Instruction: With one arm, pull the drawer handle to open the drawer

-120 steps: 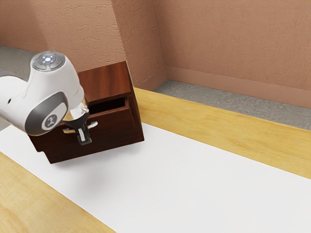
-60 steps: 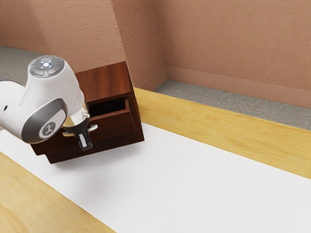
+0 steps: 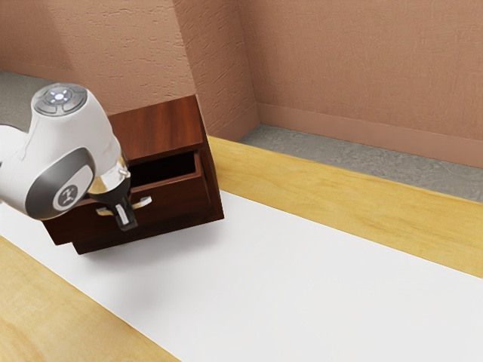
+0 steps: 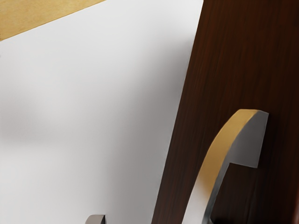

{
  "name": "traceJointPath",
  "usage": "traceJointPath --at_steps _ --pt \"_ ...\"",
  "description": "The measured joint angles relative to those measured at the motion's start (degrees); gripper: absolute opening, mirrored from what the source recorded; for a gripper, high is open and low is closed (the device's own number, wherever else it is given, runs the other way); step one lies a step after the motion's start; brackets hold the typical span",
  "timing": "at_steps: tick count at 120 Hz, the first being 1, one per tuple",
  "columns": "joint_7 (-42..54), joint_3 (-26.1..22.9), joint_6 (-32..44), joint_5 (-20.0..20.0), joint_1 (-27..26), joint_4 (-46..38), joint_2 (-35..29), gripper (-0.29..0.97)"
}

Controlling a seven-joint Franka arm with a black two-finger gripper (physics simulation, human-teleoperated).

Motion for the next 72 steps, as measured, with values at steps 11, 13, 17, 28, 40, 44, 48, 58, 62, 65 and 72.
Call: traceJointPath --at_steps 11,13,17,28,40,44,48,58,62,65,72 --pt "-0.07 0.02 0.15 -0.23 -0.02 -0.26 -0.11 0.18" --pt "-0.08 0.03 0.15 -0.36 -0.05 -0.43 -0.22 0.18" --pt "-0.06 0.02 0.14 -0.66 -0.12 -0.74 -0.47 0.18" --pt "-0.12 -0.03 0.2 -1.01 -0.32 -1.71 -1.46 0.18" --pt "-0.07 -0.26 0.43 -1.53 -0.45 -2.81 -2.44 0.17" --pt "-0.03 -0.4 0.48 -1.78 -0.42 -3.19 -2.81 0.17" --pt "0.02 -0.61 0.52 -2.03 -0.37 -3.47 -3.15 0.17" --pt "0.15 -0.94 0.58 -2.57 -0.26 -3.99 -3.71 0.17" --pt "0.2 -1.05 0.6 -2.71 -0.25 -4.17 -3.95 0.17" --pt "0.23 -1.09 0.62 -2.77 -0.23 -4.28 -4.15 0.17" --pt "0.3 -1.16 0.67 -2.88 -0.25 -4.69 -4.61 0.17"
